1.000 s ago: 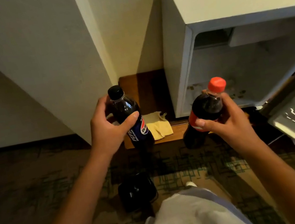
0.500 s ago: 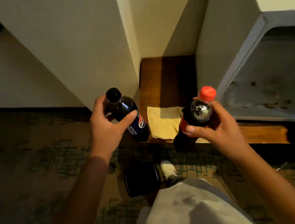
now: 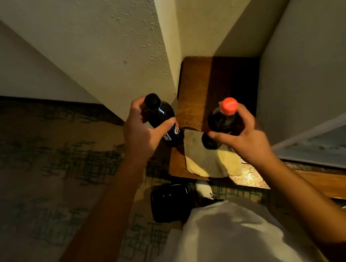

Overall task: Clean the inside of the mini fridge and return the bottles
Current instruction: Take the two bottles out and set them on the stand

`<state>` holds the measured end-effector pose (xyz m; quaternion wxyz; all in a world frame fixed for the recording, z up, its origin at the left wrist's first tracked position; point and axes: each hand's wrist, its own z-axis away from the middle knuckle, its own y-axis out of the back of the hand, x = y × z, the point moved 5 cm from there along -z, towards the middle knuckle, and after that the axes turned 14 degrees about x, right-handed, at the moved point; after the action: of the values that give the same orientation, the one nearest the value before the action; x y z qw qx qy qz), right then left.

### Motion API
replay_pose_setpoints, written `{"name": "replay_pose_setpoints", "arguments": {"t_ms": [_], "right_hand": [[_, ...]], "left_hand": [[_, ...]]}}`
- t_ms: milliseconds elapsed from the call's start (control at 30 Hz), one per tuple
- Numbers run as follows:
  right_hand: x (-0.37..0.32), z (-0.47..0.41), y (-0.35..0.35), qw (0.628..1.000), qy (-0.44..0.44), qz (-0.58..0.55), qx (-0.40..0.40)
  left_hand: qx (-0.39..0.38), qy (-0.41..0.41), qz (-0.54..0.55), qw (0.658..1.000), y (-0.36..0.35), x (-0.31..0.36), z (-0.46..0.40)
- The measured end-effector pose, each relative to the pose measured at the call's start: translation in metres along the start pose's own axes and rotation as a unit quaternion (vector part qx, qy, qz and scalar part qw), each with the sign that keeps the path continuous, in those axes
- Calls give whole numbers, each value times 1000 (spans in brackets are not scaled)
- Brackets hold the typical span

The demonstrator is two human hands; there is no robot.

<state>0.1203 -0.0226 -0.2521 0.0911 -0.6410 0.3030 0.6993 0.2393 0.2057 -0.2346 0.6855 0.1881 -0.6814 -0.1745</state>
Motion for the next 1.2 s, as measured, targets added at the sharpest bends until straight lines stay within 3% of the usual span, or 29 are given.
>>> {"name": "replay_pose_setpoints", "arguments": {"t_ms": [200,533,833,1200], "right_hand": [[32,-46,-30,999,24,-14,25],[47,-75,-62,999,-10,-35,39],[52,-82,-64,999,10,-7,52],[51,-86,-59,996,71,61,7]], "left_hand": [[-18,-11,-15,1000,-39,-6,-37],[-46,-12,-49,998,-89,-20,-71],[-83,-54,-81,992,-95,-29,-74],[-126,-62,-65,988,-94,-43,-70]]}}
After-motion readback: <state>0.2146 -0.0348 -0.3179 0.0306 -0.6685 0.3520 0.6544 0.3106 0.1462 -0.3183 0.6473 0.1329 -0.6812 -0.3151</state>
